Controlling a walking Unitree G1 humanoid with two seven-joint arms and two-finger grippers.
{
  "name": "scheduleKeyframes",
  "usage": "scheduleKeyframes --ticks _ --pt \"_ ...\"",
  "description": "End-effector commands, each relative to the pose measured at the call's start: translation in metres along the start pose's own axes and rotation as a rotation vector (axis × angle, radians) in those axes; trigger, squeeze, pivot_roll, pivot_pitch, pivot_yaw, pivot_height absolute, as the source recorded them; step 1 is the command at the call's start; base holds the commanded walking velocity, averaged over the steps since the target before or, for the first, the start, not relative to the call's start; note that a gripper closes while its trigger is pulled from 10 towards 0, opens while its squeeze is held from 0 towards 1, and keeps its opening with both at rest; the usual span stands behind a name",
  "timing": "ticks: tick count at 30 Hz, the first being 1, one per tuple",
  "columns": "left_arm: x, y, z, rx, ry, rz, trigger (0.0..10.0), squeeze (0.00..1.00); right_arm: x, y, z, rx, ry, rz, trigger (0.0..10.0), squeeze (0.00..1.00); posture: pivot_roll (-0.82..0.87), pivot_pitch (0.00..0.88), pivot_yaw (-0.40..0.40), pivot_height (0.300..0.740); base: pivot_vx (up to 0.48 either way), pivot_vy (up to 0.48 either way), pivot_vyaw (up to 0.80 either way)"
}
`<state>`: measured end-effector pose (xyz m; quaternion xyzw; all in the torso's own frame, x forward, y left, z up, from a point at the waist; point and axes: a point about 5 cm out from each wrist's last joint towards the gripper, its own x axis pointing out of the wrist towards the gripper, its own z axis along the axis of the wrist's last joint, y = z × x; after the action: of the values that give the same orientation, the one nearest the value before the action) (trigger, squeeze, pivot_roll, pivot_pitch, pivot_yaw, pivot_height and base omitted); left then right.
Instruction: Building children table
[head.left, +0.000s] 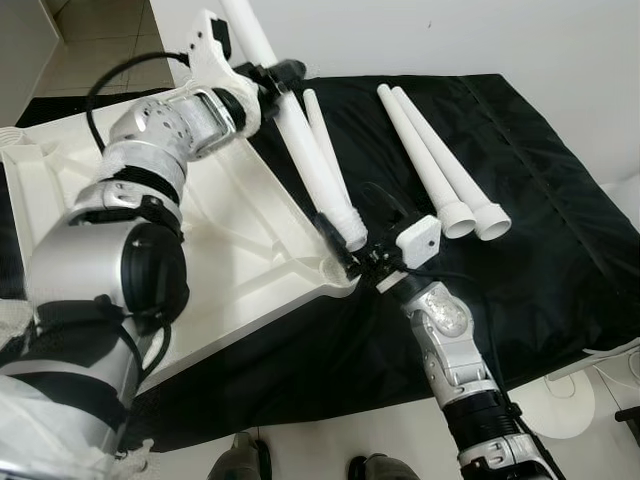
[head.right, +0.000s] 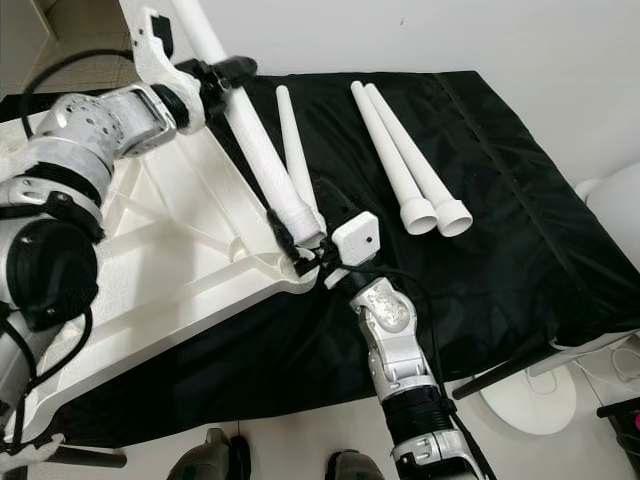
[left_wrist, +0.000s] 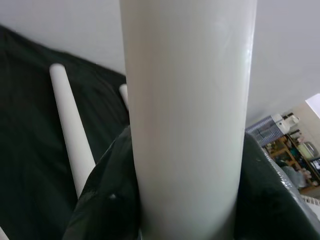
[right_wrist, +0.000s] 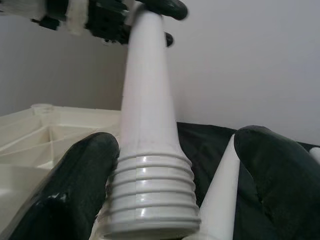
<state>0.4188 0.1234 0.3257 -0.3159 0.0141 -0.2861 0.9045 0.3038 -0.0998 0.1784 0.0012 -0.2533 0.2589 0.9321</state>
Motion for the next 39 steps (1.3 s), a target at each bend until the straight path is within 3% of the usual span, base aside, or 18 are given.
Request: scheduleKeyframes --ticks 1,6,7,10,11,13,15,16,17,21,26,32,39 --pt "0.0 -0.01 0.013 0.078 -0.031 -0.063 10.0 0.0 -0.001 -0.007 0.0 0.043 0.011 -0.06 10.0 0.0 -0.1 0.067 0.038 0.74 0.0 0.0 0.0" --pt "0.0 -0.012 0.017 0.115 -0.049 -0.064 10.0 0.0 0.001 -0.01 0.0 0.066 0.017 -0.081 10.0 0.0 -0.1 0.066 0.038 0.74 0.0 0.0 0.0" --pt "0.0 -0.015 0.02 0.168 -0.079 -0.068 10.0 0.0 0.003 -0.011 0.0 0.066 0.033 -0.088 10.0 0.0 -0.1 0.065 0.038 0.74 0.0 0.0 0.0" --pt "0.001 -0.019 0.023 0.217 -0.107 -0.071 10.0 0.0 0.006 -0.011 -0.001 0.07 0.057 -0.086 10.0 0.0 -0.1 0.063 0.037 0.74 0.0 0.0 0.0" --pt "0.001 -0.024 0.027 0.275 -0.147 -0.077 10.0 0.0 0.009 -0.011 -0.002 0.071 0.088 -0.078 10.0 0.0 -0.1 0.063 0.036 0.74 0.0 0.0 0.0" --pt "0.001 -0.024 0.027 0.275 -0.147 -0.077 10.0 0.0 0.009 -0.011 -0.002 0.071 0.088 -0.078 10.0 0.0 -0.1 0.063 0.036 0.74 0.0 0.0 0.0" --pt "0.001 -0.032 0.031 0.369 -0.216 -0.082 10.0 0.0 0.012 -0.011 -0.004 0.067 0.135 -0.066 10.0 0.0 -0.1 0.06 0.034 0.74 0.0 0.0 0.0" --pt "0.001 -0.032 0.031 0.369 -0.216 -0.082 10.0 0.0 0.012 -0.011 -0.004 0.067 0.135 -0.066 10.0 0.0 -0.1 0.06 0.034 0.74 0.0 0.0 0.0" --pt "0.0 -0.04 0.033 0.444 -0.275 -0.086 10.0 0.0 0.015 -0.011 -0.004 0.054 0.163 -0.053 10.0 0.0 -0.1 0.06 0.034 0.74 0.0 0.0 0.0" --pt "0.001 -0.05 0.028 0.53 -0.324 -0.094 10.0 0.0 0.019 -0.008 0.002 0.046 0.183 0.013 10.0 0.0 -0.09 0.059 0.028 0.74 0.0 0.0 0.0" --pt "0.001 -0.053 0.023 0.562 -0.331 -0.1 10.0 0.0 0.021 -0.007 0.004 0.043 0.189 0.029 10.0 0.0 -0.09 0.058 0.026 0.74 0.0 0.0 0.0" --pt "-0.001 -0.076 -0.015 0.591 -0.342 -0.17 10.0 0.0 0.04 -0.015 0.021 -0.073 0.155 -0.04 10.0 0.0 -0.08 0.042 0.021 0.74 0.0 0.0 0.0" --pt "-0.005 -0.091 -0.034 0.597 -0.354 -0.217 10.0 0.0 0.046 -0.018 0.02 -0.103 0.187 -0.071 10.0 0.0 -0.08 0.035 0.015 0.74 0.0 0.0 0.0"
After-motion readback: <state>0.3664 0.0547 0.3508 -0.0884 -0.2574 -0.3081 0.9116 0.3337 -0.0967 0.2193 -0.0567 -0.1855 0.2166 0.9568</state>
